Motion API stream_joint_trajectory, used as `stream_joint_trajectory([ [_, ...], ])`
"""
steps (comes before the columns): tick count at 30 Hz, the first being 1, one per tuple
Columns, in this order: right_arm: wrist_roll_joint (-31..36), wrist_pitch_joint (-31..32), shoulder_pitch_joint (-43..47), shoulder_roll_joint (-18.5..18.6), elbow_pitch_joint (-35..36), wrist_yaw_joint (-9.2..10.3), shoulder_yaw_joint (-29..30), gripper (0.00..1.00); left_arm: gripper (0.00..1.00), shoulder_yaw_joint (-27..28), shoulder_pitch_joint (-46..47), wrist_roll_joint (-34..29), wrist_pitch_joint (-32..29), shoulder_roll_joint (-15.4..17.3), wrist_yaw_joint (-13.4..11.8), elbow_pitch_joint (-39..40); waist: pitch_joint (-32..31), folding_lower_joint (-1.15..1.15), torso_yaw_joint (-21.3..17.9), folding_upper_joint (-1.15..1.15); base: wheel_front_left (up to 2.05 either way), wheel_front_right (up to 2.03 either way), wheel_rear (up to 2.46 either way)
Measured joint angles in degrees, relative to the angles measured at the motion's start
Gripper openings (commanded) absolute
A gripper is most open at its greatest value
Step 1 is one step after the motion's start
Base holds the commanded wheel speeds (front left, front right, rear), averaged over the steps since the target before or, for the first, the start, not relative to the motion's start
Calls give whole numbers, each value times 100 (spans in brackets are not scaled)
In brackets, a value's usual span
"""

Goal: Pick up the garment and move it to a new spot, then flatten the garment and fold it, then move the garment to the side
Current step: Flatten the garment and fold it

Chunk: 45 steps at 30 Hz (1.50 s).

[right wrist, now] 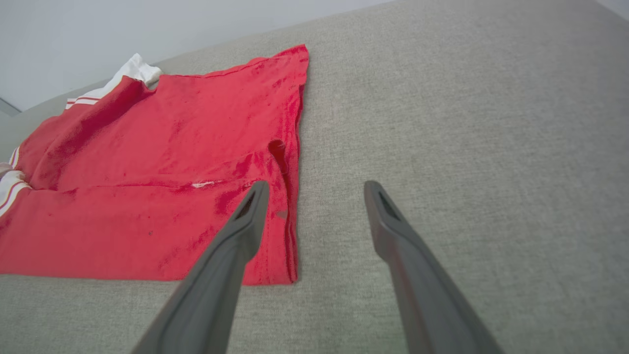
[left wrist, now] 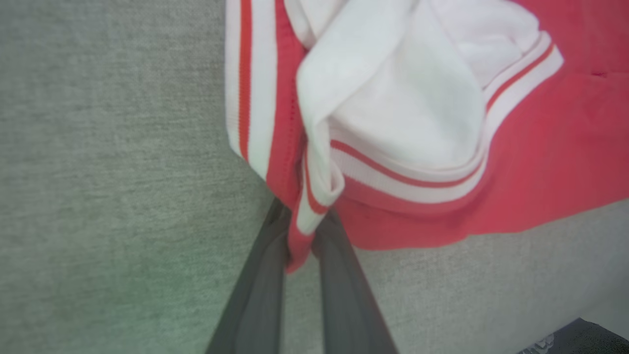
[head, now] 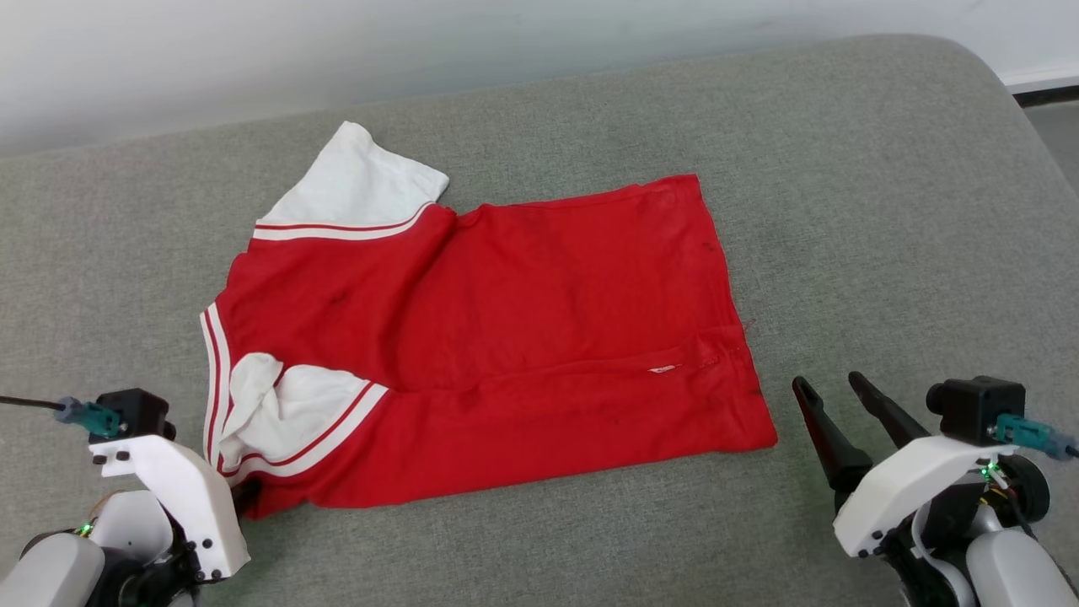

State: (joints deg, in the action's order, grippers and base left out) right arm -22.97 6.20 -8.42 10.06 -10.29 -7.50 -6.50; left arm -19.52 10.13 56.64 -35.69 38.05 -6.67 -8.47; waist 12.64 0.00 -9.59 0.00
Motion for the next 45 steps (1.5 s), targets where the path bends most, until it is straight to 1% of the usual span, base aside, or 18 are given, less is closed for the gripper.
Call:
stream_joint_trajectory([
  [3, -207, 437, -52, 100, -22, 0, 59, 100, 0, -1, 47, -219, 271, -9, -24, 7, -45, 0, 59, 0, 0, 0, 0],
  [5, -355, 918, -121, 223, -79, 0, 48, 100, 0, 47, 82, -271, 459, -27, -73, 97, -76, 0, 103, 0, 0, 0, 0],
  [8, -515, 1614, -257, 407, -135, 0, 15, 100, 0, 57, 97, -459, 624, -13, -154, 310, -99, 0, 200, 0, 0, 0, 0],
  [10, -599, 2022, -383, 463, -175, 0, -59, 100, 0, 57, 132, -521, 691, -19, -202, 482, -84, 0, 275, 0, 0, 0, 0],
  [12, -642, 2303, -517, 481, -224, 0, -143, 100, 0, 44, 176, -579, 726, -23, -249, 650, -47, 1, 349, 0, 0, 0, 0],
  [17, -675, 2630, -920, 431, -646, 0, -323, 100, 0, -15, 249, -668, 764, -90, -342, 901, 120, 1, 492, 0, 0, 0, 0],
  [20, -808, 2751, -1102, 286, -894, 1, -511, 100, 0, -79, 316, -687, 756, -159, -343, 936, 205, 1, 587, 0, 0, 0, 0],
  [24, -949, 2915, -1236, 267, -1024, 11, -798, 100, 0, -122, 316, -677, 762, -222, -342, 905, 272, 1, 659, 0, 0, 0, 0],
  [25, -993, 2919, -1261, 271, -1054, 11, -836, 50, 0, -140, 310, -654, 736, -226, -341, 883, 272, 0, 657, 0, 0, 0, 0],
  [26, -992, 2911, -1281, 281, -1077, 11, -875, 17, 0, -153, 307, -647, 719, -227, -335, 870, 268, 0, 654, 0, 0, 0, 0],
  [27, -992, 2882, -1296, 290, -1102, 11, -892, 0, 0, -149, 307, -647, 721, -226, -334, 866, 263, 0, 650, 0, 0, 0, 0],
  [34, -987, 2814, -1408, 368, -1276, 0, -1038, 0, 0, -132, 210, -582, 800, -240, -292, 826, 92, 1, 602, 0, 0, 0, 0],
  [39, -999, 2791, -1370, 503, -1322, 0, -1121, 0, 0, -116, 48, -450, 822, -289, -288, 847, -182, 1, 596, 0, 0, 0, 0],
  [41, -1028, 2819, -1316, 537, -1317, 0, -1152, 0, 0, -113, -90, -424, 813, -279, -296, 870, -330, 1, 598, 0, 0, 0, 0],
  [45, -1063, 2917, -1074, 615, -1243, 0, -1195, 0, 0, -79, -415, -381, 857, -241, -401, 1027, -662, 1, 605, 0, 0, 0, 0],
])
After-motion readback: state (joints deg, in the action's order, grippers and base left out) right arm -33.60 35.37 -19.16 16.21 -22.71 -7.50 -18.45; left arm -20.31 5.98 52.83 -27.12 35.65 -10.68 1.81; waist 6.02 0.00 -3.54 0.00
